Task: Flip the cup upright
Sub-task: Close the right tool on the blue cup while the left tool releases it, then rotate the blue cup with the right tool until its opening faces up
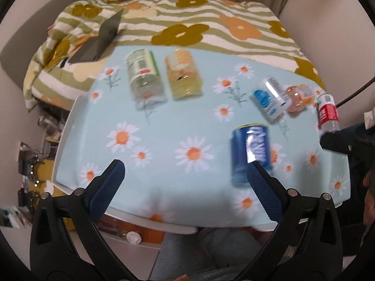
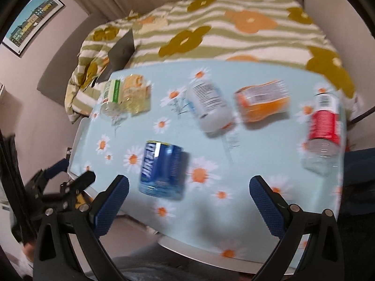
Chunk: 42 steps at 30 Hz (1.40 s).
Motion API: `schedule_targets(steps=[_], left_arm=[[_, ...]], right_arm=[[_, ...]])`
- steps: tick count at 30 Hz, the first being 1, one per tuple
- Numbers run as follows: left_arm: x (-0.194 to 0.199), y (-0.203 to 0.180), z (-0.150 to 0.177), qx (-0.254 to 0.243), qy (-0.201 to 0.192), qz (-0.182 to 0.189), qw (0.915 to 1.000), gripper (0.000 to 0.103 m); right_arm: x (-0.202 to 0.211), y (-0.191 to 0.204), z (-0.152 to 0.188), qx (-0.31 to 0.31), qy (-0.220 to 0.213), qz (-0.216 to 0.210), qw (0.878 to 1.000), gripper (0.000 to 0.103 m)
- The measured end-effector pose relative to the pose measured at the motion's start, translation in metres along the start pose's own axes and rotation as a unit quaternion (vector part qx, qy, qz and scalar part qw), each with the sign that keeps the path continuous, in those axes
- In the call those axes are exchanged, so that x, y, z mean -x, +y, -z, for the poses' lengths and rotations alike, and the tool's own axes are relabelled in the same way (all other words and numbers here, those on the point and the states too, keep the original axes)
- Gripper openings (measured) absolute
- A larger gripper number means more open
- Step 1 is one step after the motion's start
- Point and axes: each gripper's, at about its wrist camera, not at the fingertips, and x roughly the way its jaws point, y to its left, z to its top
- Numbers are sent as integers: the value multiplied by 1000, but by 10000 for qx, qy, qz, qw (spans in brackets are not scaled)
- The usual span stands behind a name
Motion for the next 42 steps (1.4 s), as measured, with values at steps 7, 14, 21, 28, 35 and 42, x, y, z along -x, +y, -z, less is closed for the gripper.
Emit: schedule_targets(steps=[7, 14, 21, 28, 35, 42], left_arm=[[-28, 44, 9, -82, 277, 13, 9996, 103], [-54, 67, 12, -28, 542, 170, 9984, 103], [-59, 76, 9, -40, 592, 229, 9980, 103], [-65, 79, 7, 17, 637, 289, 9976, 103], [-62, 74, 5, -55, 629, 328, 9975, 103], [-47, 72, -6, -150, 391, 320, 9986, 103]], right_arm=[[-62, 16, -26, -261, 859, -13, 9960, 102], [-101, 20, -40, -418, 1288, 66, 9908, 88], [-117, 20, -44, -530, 1531, 99, 9867, 83], [-132, 17, -43, -650, 1748, -38, 9824, 58], [-121, 19, -40, -663, 1557, -110, 9855, 54], [-55, 33, -27, -469, -278, 149, 9984, 54]])
